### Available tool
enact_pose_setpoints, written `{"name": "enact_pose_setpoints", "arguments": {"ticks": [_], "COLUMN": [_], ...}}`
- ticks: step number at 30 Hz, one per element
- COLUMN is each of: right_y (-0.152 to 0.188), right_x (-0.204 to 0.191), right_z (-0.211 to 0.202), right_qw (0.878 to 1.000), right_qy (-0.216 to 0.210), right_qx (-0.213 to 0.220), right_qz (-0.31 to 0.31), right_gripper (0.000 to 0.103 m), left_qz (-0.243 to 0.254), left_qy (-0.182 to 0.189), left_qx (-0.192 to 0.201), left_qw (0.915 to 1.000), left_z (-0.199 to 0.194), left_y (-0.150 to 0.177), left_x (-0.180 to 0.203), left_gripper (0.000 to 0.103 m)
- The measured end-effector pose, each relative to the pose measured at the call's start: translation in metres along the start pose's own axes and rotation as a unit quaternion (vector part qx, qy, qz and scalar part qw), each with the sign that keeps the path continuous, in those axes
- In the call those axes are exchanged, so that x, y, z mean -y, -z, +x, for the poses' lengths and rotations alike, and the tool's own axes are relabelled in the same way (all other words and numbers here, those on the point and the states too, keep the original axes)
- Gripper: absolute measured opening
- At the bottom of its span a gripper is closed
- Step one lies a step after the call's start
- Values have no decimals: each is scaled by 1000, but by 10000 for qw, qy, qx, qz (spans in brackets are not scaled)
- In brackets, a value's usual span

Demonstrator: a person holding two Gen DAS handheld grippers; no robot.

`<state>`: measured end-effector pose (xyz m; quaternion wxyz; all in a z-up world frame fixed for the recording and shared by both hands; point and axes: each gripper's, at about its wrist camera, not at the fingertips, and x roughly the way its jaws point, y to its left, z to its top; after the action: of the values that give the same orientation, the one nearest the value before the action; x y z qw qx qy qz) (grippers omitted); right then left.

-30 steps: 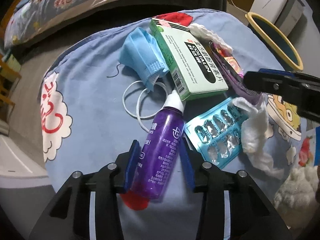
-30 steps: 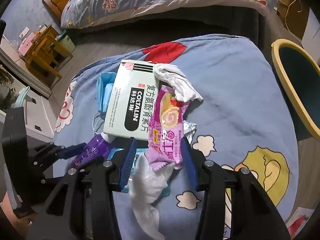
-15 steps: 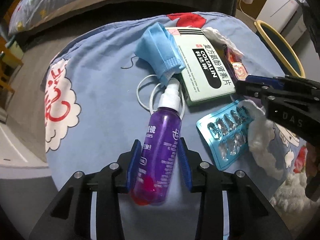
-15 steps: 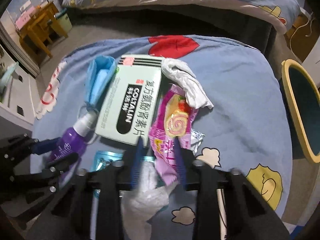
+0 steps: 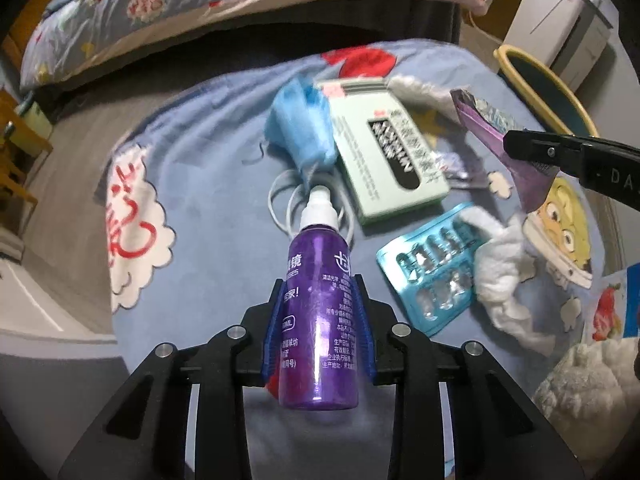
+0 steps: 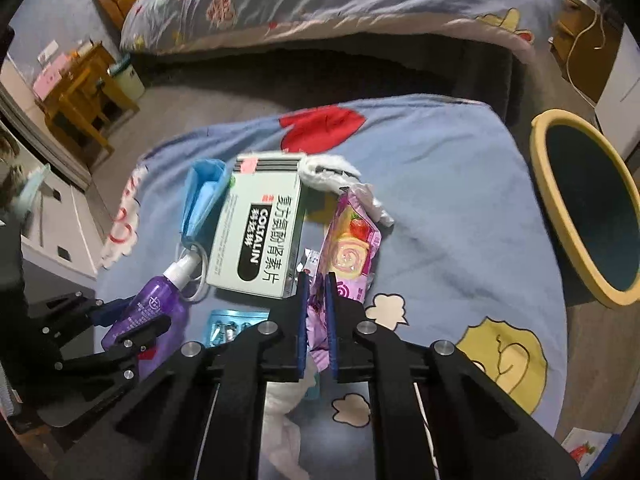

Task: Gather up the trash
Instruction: 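Carry the purple bottle and pink wrapper over the bin with both grippers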

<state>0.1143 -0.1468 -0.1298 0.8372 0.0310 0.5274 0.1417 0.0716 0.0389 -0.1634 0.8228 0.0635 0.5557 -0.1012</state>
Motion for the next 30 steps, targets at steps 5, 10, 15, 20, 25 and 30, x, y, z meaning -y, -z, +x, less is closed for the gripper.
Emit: {"name": "enact_pose_setpoints", "arguments": {"ticks": [5,10,15,20,25,30], "right_y": [-3,-16,-32,-41,-42,-43], "right_x": [-3,-7,0,14,36,52], "right_z": [-25,-65,-103,-122,-115,-103], "right_qw": [9997,9989,9975,9967,9966,9972], "right_qy": [-87,-150,-209,-97,-82,-84], "right_qx": [198,438,672,778,823,738], "right_qz": [125,25,-88,-231,-33,124], "right_gripper": [6,6,6,6,6,6], "left_qz": [-195,-280,-141,14,3,-29], "left_qy": [160,284,241,175,222,291], "left_qx": [337,772,1095,1277,1353,1432], "left_qw": [9991,9962,9936,9917,9906,9893], "left_z": [-26,-50,-67,-73,-75,-78], "left_y": [0,-12,-25,-33,-39,-44], "left_x": [-5,0,12,24,30,36], "left_gripper": [33,33,33,33,33,33]}}
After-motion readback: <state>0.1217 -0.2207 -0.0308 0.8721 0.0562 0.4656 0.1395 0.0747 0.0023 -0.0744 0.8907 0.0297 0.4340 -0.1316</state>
